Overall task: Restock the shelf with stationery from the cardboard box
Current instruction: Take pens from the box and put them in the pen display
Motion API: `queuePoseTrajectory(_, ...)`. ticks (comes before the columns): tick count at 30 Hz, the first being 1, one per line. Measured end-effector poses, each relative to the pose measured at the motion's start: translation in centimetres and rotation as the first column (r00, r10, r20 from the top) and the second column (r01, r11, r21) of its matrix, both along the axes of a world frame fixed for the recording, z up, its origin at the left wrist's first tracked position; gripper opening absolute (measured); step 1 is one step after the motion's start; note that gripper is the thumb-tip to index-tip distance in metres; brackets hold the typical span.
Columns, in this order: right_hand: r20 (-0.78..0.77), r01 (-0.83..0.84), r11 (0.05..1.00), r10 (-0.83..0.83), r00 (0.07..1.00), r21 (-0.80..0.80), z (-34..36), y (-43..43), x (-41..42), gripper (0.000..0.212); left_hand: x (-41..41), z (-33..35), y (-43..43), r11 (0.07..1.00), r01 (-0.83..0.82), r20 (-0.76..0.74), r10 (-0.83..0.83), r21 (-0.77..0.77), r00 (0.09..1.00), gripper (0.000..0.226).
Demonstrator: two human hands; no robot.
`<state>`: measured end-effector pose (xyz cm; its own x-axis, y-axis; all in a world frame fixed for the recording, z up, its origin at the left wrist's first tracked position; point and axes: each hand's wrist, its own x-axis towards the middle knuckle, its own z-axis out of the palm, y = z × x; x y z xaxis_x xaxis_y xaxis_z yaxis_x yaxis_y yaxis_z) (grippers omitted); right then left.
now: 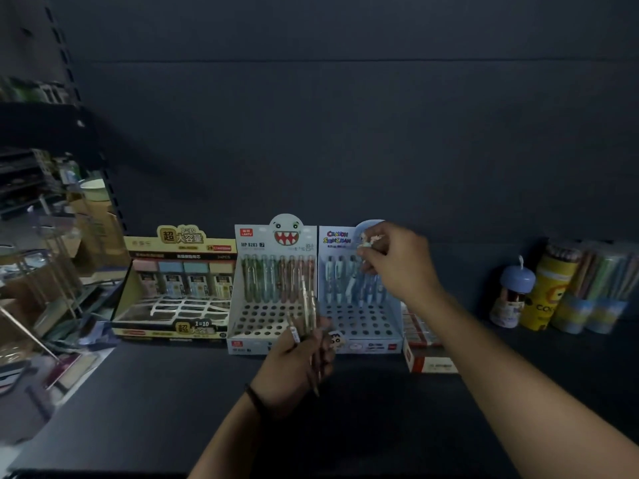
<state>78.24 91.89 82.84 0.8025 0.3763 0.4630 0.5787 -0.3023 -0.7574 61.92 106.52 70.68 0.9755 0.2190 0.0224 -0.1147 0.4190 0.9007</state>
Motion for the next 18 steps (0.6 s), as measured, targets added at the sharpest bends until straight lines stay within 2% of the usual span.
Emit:
queuePoseTrajectory(4,0.139,0.086,0.994,-0.076,0.987,-0.063,-1.8,2.0,-0.1,0.018,-0.4,-0.2,0.0,0.997,-0.025,0.003,0.025,-0.078,1.0,0.02)
queuePoseTrajectory(8,0.158,0.081,0.994,-0.068,0.985,-0.073,-2.5,3.5,-0.6,0.021,-0.7,0.1,0.2,0.991,-0.094,-0.017,0.093,-0.098,0.996,0.021)
queuePoseTrajectory(12,0.159,0.07,0.99,-0.051,0.986,-0.121,-2.7,4.7,-1.3,0.02,-1.0,0.5,0.2,0.971,-0.087,-0.025,0.084,-0.223,0.996,0.01)
queuePoseTrajectory(15,0.168,0.097,0.983,-0.071,0.983,-0.155,-2.2,5.2,-1.4,0.021,-0.9,0.6,0.1,0.96,-0.066,-0.016,0.064,-0.273,0.998,0.022)
queuePoseTrajectory(18,0.169,0.103,0.975,-0.07,0.983,-0.195,-1.6,5.9,-1.5,0.021,-0.9,0.4,0.0,0.963,-0.052,0.011,0.057,-0.266,0.998,0.02)
